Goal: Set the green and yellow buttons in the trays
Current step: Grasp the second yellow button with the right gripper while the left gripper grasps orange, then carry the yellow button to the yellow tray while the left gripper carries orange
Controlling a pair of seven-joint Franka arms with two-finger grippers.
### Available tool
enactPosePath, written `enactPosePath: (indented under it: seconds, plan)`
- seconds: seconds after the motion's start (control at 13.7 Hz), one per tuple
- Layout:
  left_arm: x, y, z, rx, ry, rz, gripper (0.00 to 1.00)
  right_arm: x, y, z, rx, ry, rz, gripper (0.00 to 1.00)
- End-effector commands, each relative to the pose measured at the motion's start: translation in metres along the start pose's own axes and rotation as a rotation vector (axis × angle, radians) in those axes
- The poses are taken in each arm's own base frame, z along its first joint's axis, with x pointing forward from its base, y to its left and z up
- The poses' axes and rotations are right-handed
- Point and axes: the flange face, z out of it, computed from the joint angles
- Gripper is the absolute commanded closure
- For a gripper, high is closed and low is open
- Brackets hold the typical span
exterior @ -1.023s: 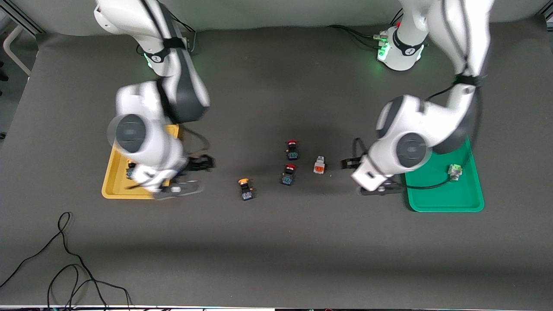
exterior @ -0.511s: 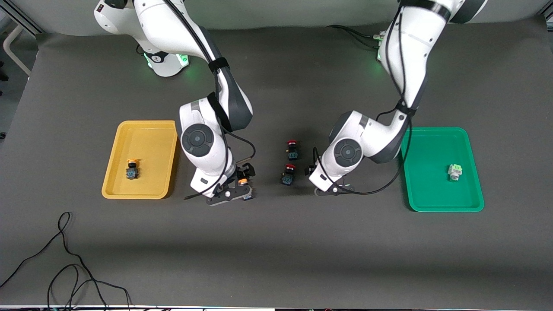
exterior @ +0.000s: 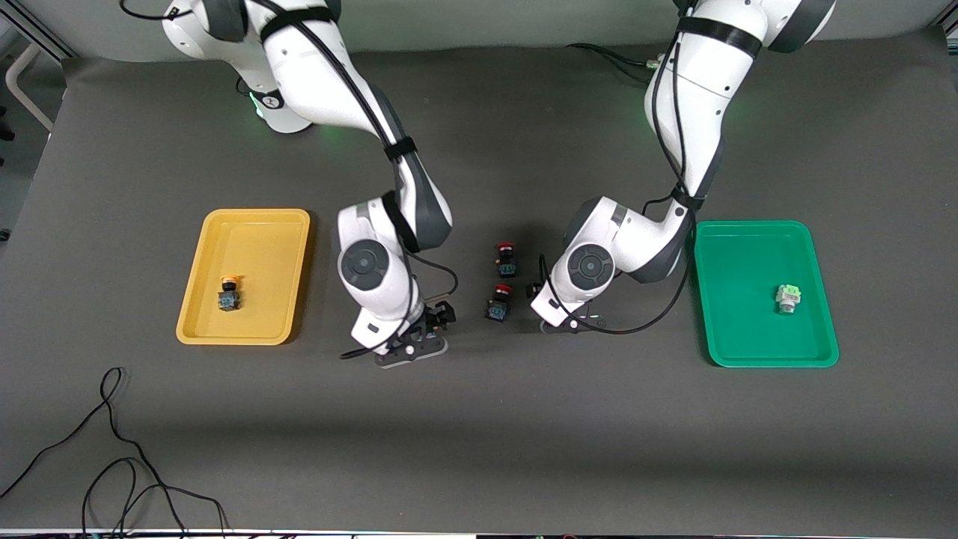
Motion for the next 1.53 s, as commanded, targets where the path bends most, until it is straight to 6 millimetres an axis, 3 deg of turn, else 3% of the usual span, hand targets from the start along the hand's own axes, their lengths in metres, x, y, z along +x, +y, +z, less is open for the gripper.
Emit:
enactPosePath:
  seconds: [0.0,0.07,0.15,0.22,0.37,0.51,0.58,0.88,1.02,1.1,1.17,1.24,1.39,1.46]
  plan:
    - [-0.008,0.002,-0.003,0.012,0.018,-0.003,0.00,0.004,0.001,0.024,-0.003,0.019,0.007,0.00]
    - [-0.008,0.002,-0.003,0.013,0.019,0.000,0.09,0.004,0.002,0.027,-0.006,0.017,0.010,0.00]
    - [-0.008,0.002,-0.003,0.013,0.019,0.003,0.66,0.003,0.002,0.029,-0.008,0.015,0.010,0.00]
    - [-0.008,0.002,-0.006,0.011,0.019,-0.014,1.00,0.003,0.004,0.034,-0.012,0.013,0.012,0.04]
    - [-0.009,0.001,-0.014,0.016,0.013,-0.079,1.00,0.002,0.003,0.039,-0.014,0.021,0.019,0.48]
    - [-0.009,-0.005,-0.041,0.030,-0.006,-0.060,1.00,0.003,0.002,0.037,-0.012,0.022,0.027,0.76]
    - [-0.009,-0.009,-0.061,0.032,-0.004,-0.056,1.00,0.004,0.001,0.033,-0.009,0.026,0.050,0.85]
    - [-0.003,-0.075,-0.169,0.054,-0.072,-0.024,1.00,0.005,-0.007,0.008,0.018,-0.001,0.080,0.90]
    - [0.000,-0.118,-0.224,0.063,-0.132,0.012,1.00,0.007,-0.011,-0.024,0.044,-0.037,0.101,0.91]
    - [0.007,-0.145,-0.241,0.057,-0.158,0.038,1.00,0.007,-0.014,-0.046,0.063,-0.057,0.105,0.91]
    - [0.016,-0.175,-0.255,0.050,-0.171,0.083,1.00,0.007,-0.013,-0.071,0.078,-0.081,0.130,0.91]
    - [0.028,-0.217,-0.261,0.045,-0.180,0.138,1.00,0.005,-0.014,-0.098,0.093,-0.096,0.170,0.91]
    - [0.048,-0.286,-0.252,0.012,-0.187,0.202,1.00,0.001,-0.009,-0.144,0.106,-0.117,0.229,0.91]
    - [0.054,-0.306,-0.242,0.022,-0.188,0.213,1.00,-0.002,0.000,-0.159,0.090,-0.132,0.225,0.91]
